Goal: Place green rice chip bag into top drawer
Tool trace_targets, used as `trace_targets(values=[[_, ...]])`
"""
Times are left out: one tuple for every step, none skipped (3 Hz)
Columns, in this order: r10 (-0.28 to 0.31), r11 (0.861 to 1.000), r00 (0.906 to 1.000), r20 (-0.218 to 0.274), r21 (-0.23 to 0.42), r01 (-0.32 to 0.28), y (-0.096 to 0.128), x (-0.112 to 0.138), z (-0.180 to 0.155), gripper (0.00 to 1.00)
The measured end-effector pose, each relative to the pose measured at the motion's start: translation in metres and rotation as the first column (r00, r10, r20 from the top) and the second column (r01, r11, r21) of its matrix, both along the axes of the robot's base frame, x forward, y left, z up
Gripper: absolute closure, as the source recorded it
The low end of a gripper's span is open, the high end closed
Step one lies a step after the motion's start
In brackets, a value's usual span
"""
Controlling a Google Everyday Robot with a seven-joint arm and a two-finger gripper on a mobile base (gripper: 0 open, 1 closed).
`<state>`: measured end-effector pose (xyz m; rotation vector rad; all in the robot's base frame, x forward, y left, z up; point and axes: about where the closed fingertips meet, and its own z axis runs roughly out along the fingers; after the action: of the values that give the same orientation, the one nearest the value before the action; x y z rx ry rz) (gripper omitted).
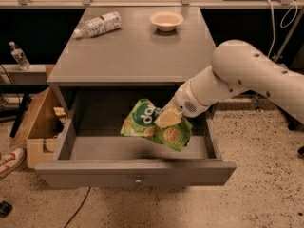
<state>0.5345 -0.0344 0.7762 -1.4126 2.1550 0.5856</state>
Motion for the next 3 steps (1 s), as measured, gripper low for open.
trace_targets(values=[[-0.062, 0.998, 0.9979, 0.021, 0.005, 0.062, 0.01, 0.012, -0.026, 1.0], [-0.128, 0.991, 0.9896, 0.065, 0.044, 0.126, 0.012, 0.035, -0.039, 1.0], [-0.184, 0.98, 0.9802, 0.073, 0.093, 0.177, 0.014, 0.057, -0.058, 0.74]])
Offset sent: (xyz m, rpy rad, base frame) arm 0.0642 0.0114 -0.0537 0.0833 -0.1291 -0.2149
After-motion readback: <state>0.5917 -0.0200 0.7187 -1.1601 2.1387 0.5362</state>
